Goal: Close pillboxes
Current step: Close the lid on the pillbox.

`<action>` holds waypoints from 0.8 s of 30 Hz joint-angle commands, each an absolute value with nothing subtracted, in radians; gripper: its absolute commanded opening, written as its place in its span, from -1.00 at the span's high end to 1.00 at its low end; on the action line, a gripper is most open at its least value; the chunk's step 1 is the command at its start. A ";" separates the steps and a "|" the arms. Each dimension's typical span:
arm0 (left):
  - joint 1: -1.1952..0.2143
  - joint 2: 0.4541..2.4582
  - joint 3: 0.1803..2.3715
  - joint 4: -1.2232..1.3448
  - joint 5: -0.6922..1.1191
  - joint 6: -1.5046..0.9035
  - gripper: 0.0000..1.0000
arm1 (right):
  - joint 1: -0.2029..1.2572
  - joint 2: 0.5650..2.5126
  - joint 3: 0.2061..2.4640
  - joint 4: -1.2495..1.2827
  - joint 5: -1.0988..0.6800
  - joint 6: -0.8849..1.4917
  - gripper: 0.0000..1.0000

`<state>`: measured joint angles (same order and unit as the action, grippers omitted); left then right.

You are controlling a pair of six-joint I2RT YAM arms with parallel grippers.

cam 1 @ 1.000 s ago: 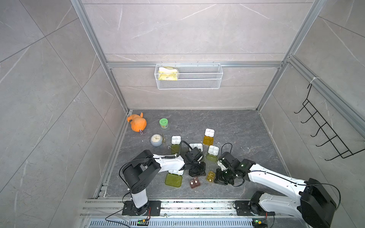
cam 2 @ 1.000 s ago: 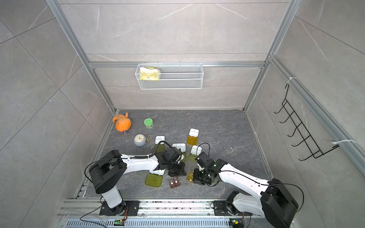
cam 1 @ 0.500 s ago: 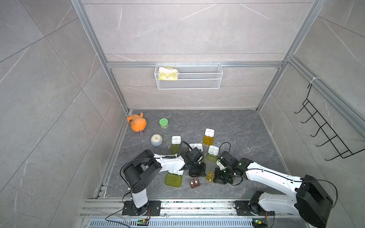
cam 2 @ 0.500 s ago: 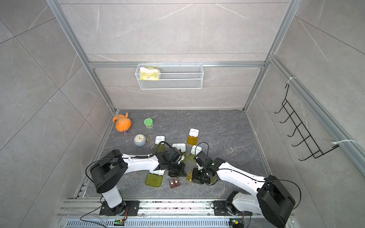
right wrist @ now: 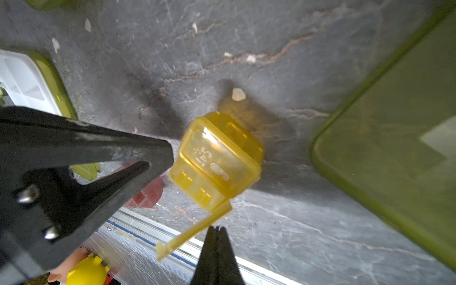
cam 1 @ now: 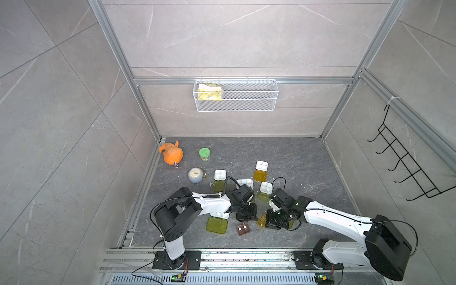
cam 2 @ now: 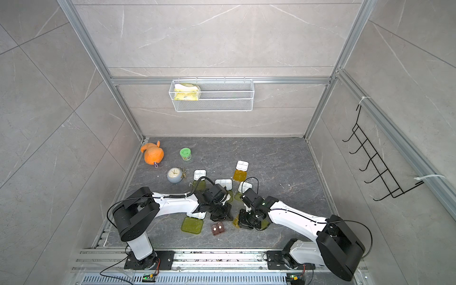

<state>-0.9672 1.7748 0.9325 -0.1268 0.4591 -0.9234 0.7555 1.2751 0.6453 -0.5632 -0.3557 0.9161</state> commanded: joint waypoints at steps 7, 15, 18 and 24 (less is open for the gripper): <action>-0.972 1.803 0.959 -0.110 0.498 -0.908 1.00 | 0.765 1.314 0.689 -0.557 -0.350 0.887 1.00; -0.972 1.806 0.955 -0.103 0.498 -0.916 1.00 | 0.764 1.334 0.688 -0.545 -0.354 0.881 1.00; -0.973 1.806 0.953 -0.101 0.498 -0.917 1.00 | 0.764 1.341 0.688 -0.539 -0.355 0.879 1.00; -0.972 1.810 0.957 -0.102 0.496 -0.918 1.00 | 0.765 1.349 0.688 -0.534 -0.356 0.876 1.00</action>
